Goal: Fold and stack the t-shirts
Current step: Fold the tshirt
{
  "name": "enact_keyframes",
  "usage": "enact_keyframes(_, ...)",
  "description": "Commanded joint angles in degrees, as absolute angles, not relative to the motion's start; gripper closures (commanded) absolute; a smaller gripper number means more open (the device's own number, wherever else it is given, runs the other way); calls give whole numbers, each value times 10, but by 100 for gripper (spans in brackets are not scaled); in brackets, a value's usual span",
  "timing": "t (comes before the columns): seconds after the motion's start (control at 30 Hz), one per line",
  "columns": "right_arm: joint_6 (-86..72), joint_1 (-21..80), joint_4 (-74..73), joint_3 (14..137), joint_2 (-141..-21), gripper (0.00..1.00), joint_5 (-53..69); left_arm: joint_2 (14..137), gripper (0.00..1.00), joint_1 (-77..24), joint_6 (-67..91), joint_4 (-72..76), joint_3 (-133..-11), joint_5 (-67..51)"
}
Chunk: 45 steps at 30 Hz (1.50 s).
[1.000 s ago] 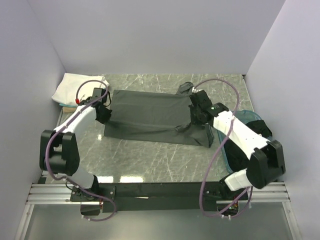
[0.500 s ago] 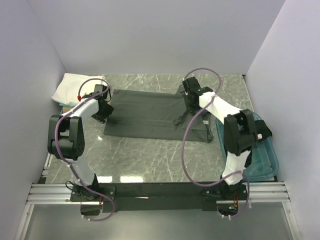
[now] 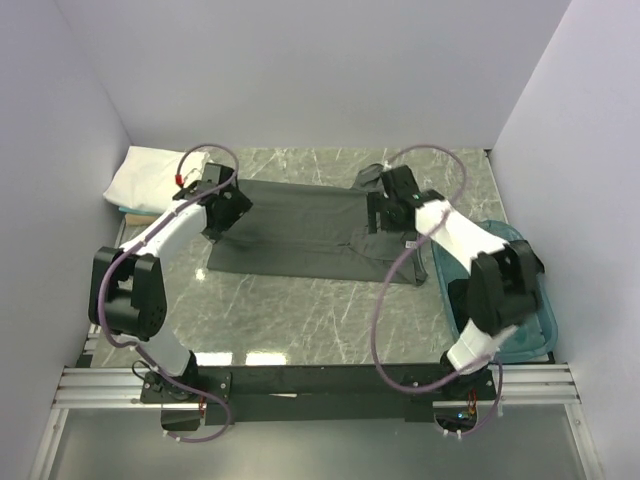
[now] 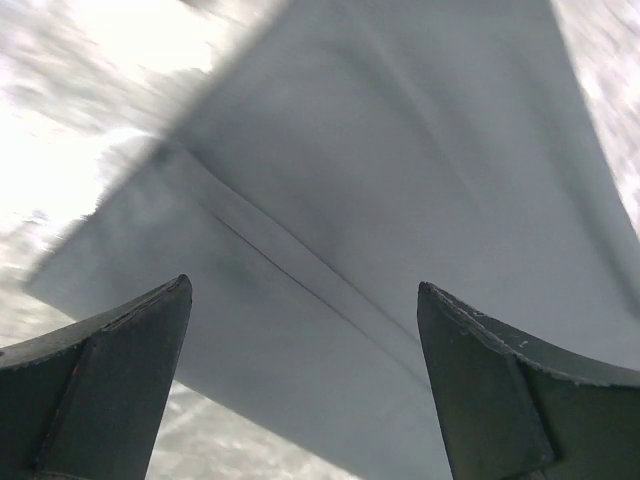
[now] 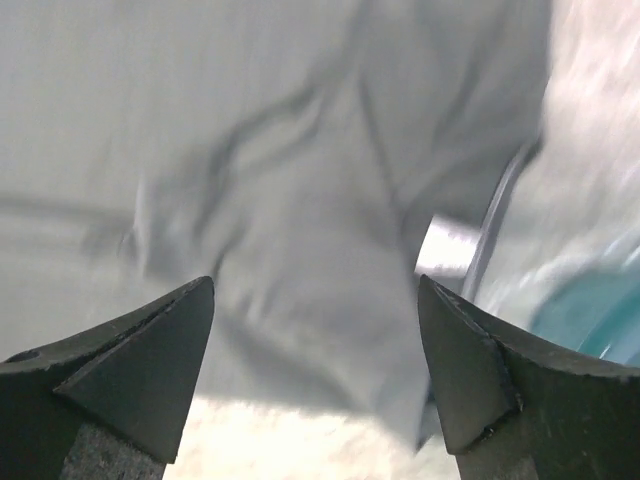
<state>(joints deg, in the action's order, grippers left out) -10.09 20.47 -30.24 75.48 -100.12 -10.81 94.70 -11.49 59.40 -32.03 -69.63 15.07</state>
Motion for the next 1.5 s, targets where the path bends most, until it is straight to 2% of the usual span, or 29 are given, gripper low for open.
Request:
enact_keyframes(0.0, -187, 205, -284, 647, -905, 11, -34, 922, 1, -136, 575, -300, -695, 128)
enact_keyframes(0.1, -201, 214, -258, 565, -853, 10, 34, 926, 1, -142, 573, -287, -675, 112)
enact_keyframes(0.27, -211, 225, -245, 519, -848, 9, 43, 943, 1, -144, 570, -276, -651, 104)
enact_keyframes(0.4, -213, 223, -246, 527, -888, 9, 6, 957, 0, -143, 564, -269, -634, 111)
enact_keyframes(0.53, -212, 219, -264, 573, -932, 9, -104, 969, 1, -142, 560, -271, -626, 119)
enact_keyframes(0.8, -191, 170, -283, 628, -989, 9, -154, 976, 1, -114, 556, -262, -603, 124)
enact_keyframes(1.03, -143, 171, -294, 652, -942, 9, -120, 978, 0, -112, 553, -267, -609, 131)
enact_keyframes(1.23, -120, 220, -297, 645, -911, 8, -80, 955, 0, -112, 548, -275, -633, 127)
enact_keyframes(1.47, -135, 250, -264, 672, -965, 8, -63, 945, 1, -129, 548, -257, -642, 102)
